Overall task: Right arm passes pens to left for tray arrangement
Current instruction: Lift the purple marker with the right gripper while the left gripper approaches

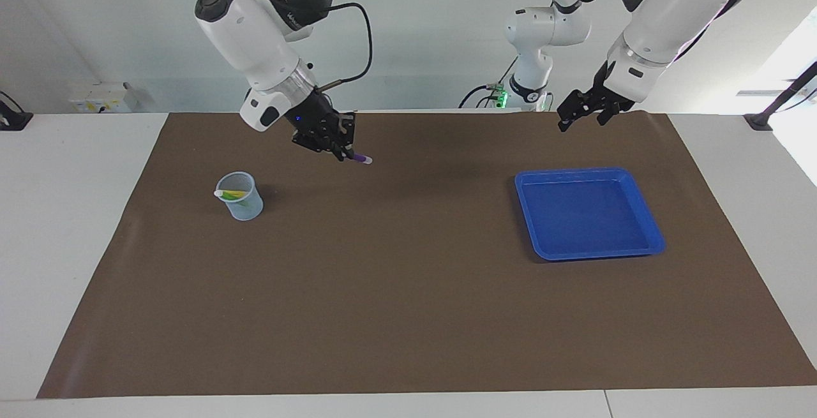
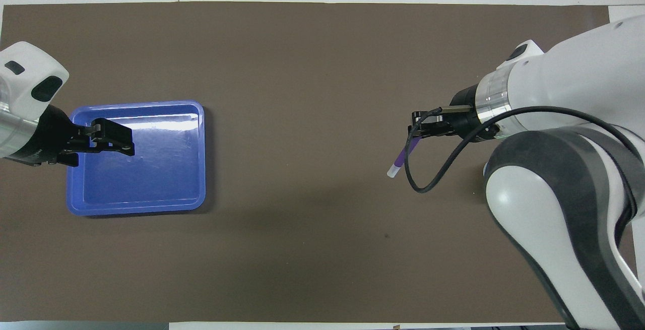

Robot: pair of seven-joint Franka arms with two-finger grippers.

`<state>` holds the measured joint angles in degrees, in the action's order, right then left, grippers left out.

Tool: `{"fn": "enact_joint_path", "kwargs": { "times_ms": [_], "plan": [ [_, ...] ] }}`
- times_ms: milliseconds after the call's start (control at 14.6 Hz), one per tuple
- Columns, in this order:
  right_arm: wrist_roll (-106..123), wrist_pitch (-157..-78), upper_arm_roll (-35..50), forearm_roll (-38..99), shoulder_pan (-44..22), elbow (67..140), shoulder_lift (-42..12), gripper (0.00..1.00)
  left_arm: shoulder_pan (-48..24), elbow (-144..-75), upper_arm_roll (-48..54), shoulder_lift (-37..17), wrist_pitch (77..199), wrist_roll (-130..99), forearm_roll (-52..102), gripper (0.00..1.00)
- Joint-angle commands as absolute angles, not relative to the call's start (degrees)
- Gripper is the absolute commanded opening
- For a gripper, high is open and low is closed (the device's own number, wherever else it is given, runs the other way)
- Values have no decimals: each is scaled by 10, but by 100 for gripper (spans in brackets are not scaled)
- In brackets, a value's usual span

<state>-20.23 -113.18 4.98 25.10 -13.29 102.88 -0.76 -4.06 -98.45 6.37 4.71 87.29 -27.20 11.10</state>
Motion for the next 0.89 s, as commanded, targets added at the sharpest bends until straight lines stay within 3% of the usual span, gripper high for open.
{"fn": "enact_joint_path", "kwargs": {
  "times_ms": [0, 479, 822],
  "plan": [
    [-298, -1199, 48, 277, -167, 1063, 4, 0, -46, -1013, 63, 69, 894, -424, 179, 100],
    [-548, -1380, 48, 283, -271, 1097, 4, 0, -108, -1052, 66, 46, 1061, -848, 325, 100],
    [-627, -1451, 48, 283, -308, 1108, 4, 0, -121, -1123, 66, 47, 1139, -931, 432, 100]
  ]
}}
